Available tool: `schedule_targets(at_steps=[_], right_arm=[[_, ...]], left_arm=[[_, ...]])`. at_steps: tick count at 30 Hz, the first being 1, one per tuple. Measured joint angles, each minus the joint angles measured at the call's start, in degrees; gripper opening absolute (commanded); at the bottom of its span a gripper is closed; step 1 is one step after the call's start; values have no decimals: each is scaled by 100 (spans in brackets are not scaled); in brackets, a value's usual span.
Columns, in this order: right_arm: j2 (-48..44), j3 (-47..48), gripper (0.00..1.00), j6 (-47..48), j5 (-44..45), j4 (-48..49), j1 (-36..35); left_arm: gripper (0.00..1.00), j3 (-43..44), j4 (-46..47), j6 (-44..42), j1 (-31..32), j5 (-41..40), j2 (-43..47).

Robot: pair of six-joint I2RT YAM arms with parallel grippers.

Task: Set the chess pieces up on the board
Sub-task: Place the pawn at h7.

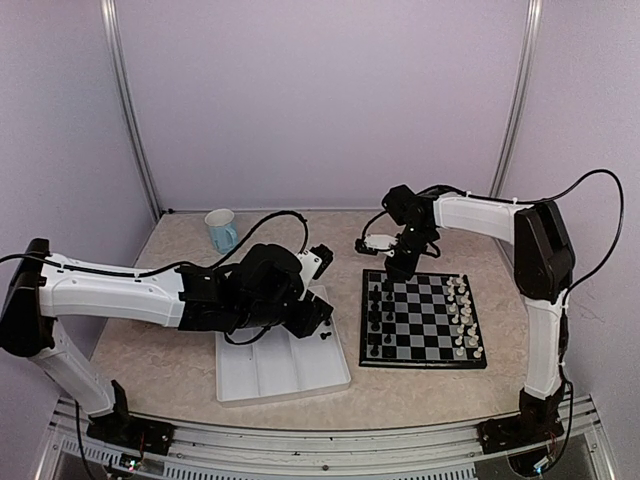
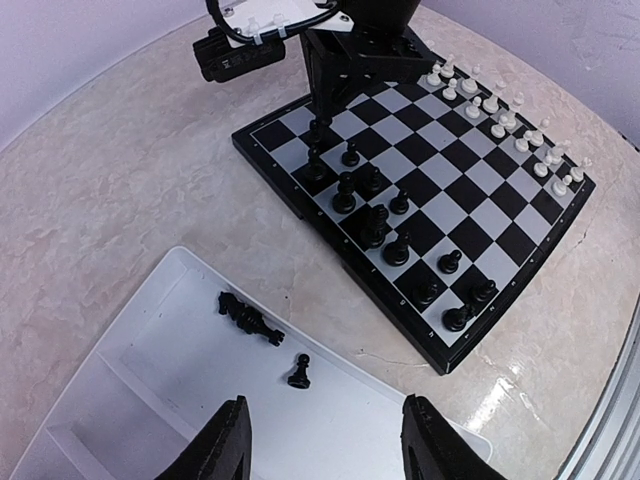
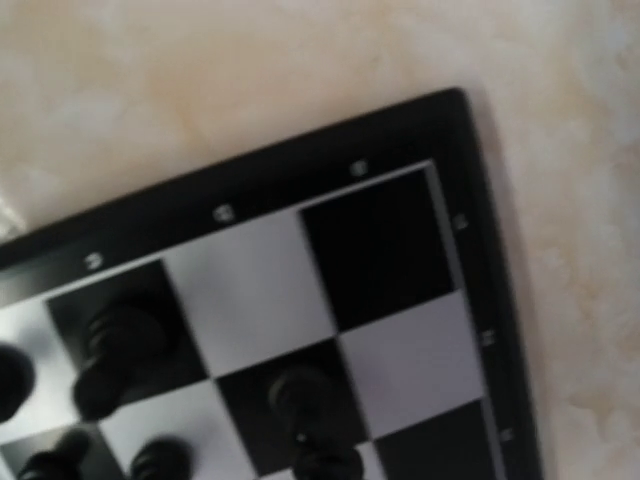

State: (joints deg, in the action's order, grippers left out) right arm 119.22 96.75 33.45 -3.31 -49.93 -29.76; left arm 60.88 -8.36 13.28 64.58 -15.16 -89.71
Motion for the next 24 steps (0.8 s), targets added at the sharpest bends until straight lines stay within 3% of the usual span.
schedule_targets(at_steps=[24], right_arm=[[721, 973, 0, 131, 15, -308, 157]], left_arm=[[52, -46, 22, -4, -46, 142, -186]])
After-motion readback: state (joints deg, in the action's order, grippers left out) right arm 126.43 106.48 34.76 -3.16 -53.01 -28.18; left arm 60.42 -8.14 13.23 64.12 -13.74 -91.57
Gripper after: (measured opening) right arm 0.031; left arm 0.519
